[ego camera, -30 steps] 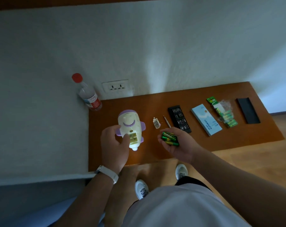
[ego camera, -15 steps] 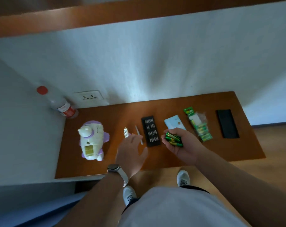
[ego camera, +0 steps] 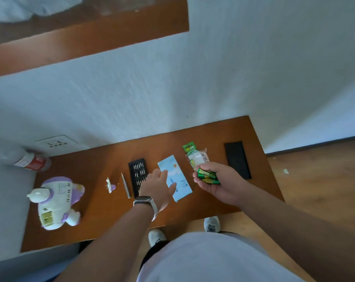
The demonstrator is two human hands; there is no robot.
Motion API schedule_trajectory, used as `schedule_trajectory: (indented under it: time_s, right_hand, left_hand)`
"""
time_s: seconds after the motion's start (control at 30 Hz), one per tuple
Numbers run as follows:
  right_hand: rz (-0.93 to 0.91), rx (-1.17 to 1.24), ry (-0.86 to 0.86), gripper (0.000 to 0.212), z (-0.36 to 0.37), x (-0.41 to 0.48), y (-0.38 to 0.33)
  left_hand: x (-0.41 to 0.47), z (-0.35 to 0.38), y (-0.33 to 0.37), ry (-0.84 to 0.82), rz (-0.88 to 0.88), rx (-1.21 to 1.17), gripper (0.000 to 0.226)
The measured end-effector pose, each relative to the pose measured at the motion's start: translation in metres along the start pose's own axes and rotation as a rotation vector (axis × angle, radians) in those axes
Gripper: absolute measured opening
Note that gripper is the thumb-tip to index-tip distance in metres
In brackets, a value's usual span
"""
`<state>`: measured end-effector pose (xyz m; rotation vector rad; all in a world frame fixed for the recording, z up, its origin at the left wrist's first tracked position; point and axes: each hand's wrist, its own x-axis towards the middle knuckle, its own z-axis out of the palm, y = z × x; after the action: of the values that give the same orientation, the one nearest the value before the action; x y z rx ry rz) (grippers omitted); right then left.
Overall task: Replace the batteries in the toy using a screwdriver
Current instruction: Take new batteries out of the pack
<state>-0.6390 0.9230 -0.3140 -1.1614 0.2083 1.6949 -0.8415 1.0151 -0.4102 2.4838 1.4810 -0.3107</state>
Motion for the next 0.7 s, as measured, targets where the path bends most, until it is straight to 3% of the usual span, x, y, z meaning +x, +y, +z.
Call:
schedule_trajectory:
  time_s: [0.3, 0.53, 0.6, 0.7]
  right_hand:
    - [0.014, 0.067, 0.045, 0.025, -0.023, 0.011, -0.010]
    - [0.022, 0.082, 0.056, 0.020, -0.035, 0.011, -0.012]
    - [0.021, 0.087, 0.055, 0.021, -0.037, 0.012, -0.015]
    - [0.021, 0.090, 0.039, 0.021, -0.036, 0.013, -0.021]
  left_hand:
    - [0.051, -0.003, 0.043, -0.117, -0.417, -0.256, 0.090]
    - [0.061, -0.009, 0.051, -0.128, -0.350, -0.216, 0.065]
    - [0.058, -0.013, 0.050, -0.121, -0.348, -0.292, 0.062]
    - [0.052, -0.023, 0.054, -0.097, -0.400, -0.597, 0.059]
